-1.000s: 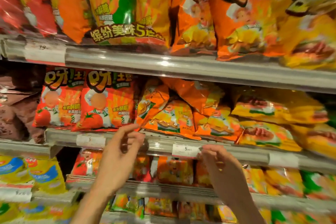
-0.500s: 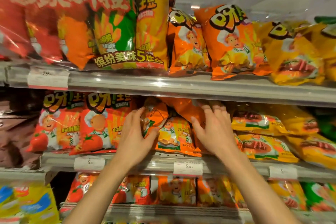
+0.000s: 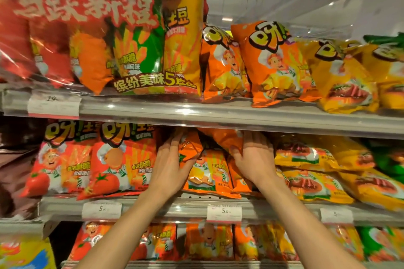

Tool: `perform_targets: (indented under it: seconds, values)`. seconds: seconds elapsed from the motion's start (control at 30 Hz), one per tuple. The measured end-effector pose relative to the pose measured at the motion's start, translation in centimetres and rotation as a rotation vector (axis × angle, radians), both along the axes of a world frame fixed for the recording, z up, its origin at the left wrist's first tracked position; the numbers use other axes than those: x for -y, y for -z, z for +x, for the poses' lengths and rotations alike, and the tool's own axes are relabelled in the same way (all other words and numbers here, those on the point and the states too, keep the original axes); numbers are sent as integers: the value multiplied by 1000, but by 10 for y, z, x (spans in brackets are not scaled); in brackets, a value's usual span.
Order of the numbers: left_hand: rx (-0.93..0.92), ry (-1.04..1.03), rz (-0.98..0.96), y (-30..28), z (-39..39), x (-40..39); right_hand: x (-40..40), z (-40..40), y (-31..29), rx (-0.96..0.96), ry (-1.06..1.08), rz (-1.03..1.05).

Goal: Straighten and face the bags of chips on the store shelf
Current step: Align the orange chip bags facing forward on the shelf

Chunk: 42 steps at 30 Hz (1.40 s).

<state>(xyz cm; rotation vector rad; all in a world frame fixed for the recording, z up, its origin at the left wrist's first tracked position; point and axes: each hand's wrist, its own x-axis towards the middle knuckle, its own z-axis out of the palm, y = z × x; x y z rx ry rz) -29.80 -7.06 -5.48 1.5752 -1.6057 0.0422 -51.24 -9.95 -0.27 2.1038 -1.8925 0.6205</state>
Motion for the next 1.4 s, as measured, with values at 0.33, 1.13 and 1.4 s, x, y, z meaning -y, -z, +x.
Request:
perform_targets:
  seconds: [0.33,1.13,1.4]
  values:
    - [30,39,-80,-13,-15,-3,5,-17,5,-75,150,-118]
    - [3,414,49,-19,4,-59,-40,40,-22,907,-466,546]
    - [-405,181,2,-18,35,-63,-48,38,0,1120,-479,429]
